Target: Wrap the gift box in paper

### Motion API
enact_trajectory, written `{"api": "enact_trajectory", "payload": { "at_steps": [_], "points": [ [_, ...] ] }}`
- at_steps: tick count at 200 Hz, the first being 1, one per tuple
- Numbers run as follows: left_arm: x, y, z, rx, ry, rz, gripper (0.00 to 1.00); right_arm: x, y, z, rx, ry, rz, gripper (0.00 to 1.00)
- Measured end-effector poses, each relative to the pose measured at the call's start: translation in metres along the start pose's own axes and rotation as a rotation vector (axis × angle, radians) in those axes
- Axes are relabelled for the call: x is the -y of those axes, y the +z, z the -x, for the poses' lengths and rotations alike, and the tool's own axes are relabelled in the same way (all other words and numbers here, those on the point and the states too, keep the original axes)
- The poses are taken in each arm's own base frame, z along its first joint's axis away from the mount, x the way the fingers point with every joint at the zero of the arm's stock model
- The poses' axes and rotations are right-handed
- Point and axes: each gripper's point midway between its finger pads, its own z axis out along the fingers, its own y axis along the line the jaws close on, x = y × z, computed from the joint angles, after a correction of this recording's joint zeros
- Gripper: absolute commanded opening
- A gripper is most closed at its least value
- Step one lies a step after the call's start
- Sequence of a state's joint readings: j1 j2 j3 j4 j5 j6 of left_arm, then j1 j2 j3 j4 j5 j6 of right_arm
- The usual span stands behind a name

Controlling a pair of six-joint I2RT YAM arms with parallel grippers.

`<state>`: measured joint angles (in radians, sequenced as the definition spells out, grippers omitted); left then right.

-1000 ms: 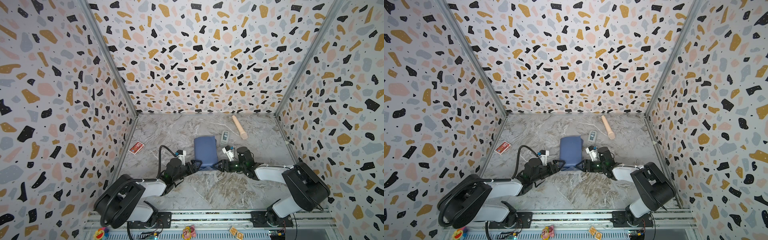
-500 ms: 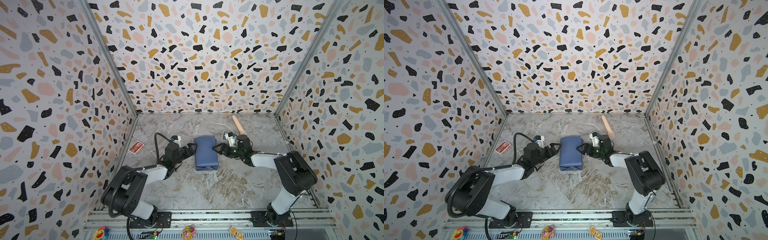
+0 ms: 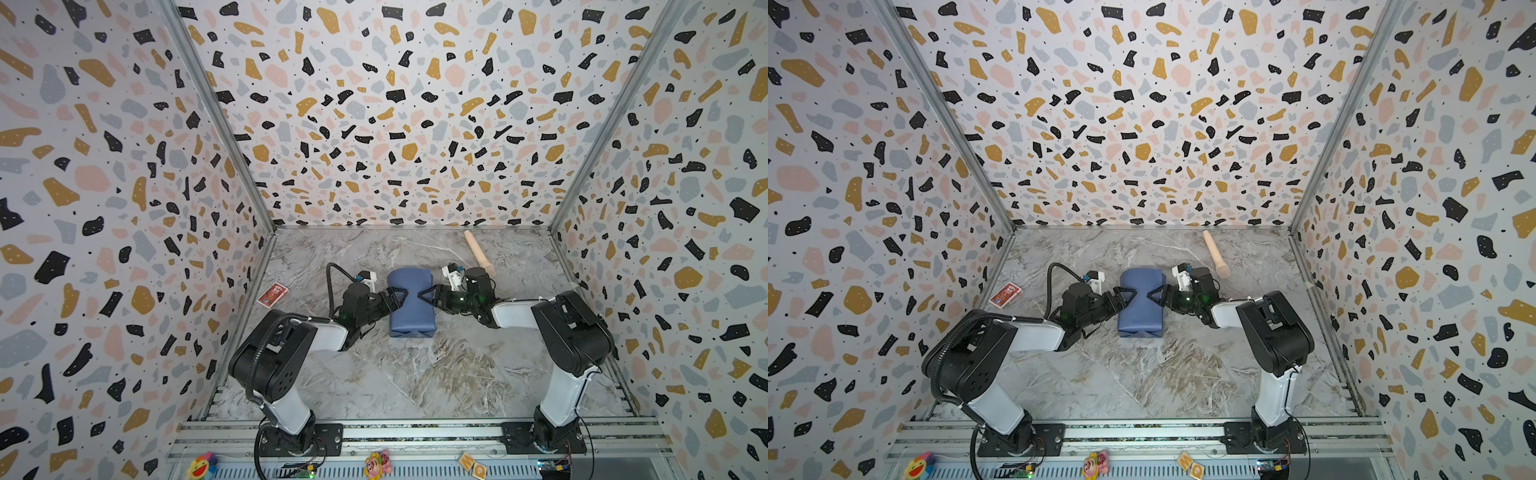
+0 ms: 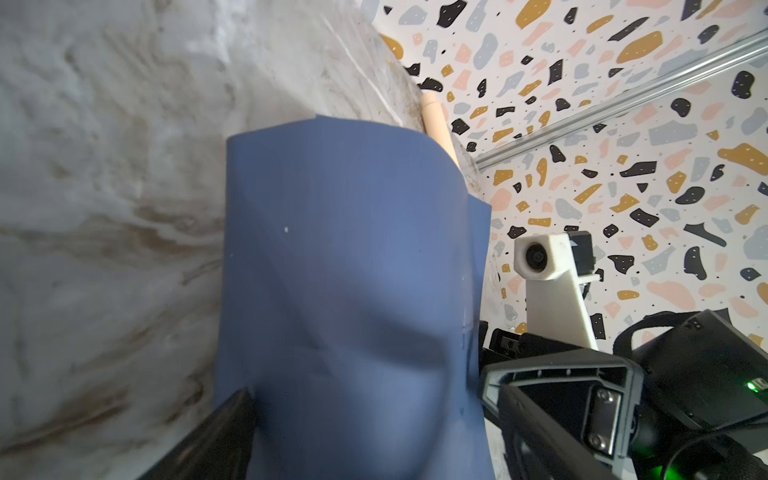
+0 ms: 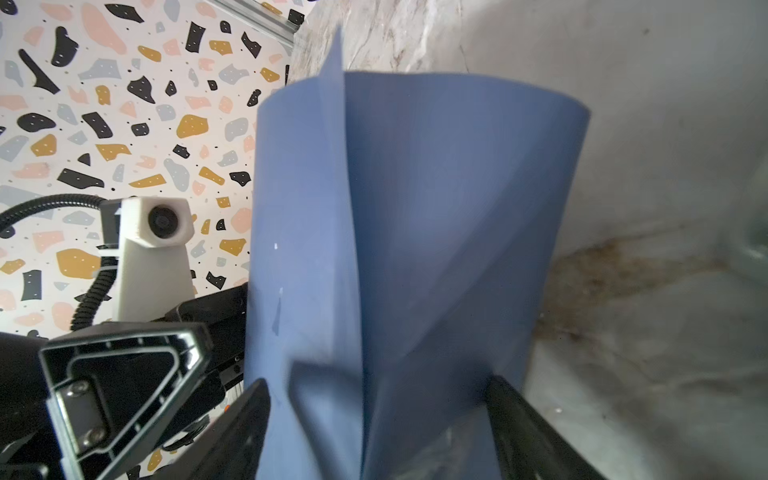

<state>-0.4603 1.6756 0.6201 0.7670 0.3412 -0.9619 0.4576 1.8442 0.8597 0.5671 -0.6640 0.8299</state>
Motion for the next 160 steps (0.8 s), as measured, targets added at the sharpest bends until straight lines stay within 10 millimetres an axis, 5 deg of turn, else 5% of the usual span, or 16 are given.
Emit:
{"api": "enact_trajectory", "payload": {
  "at_steps": [99, 160],
  "points": [
    [0.063, -0.028, 0.039, 0.130, 0.069, -0.150, 0.89, -0.055, -0.029, 0.026, 0.116, -0.102, 0.106, 0.84],
    [0.053, -0.046, 0.009, 0.092, 0.080, -0.122, 0.88, -0.067, -0.042, 0.002, 0.120, -0.134, 0.122, 0.81]
  ]
}}
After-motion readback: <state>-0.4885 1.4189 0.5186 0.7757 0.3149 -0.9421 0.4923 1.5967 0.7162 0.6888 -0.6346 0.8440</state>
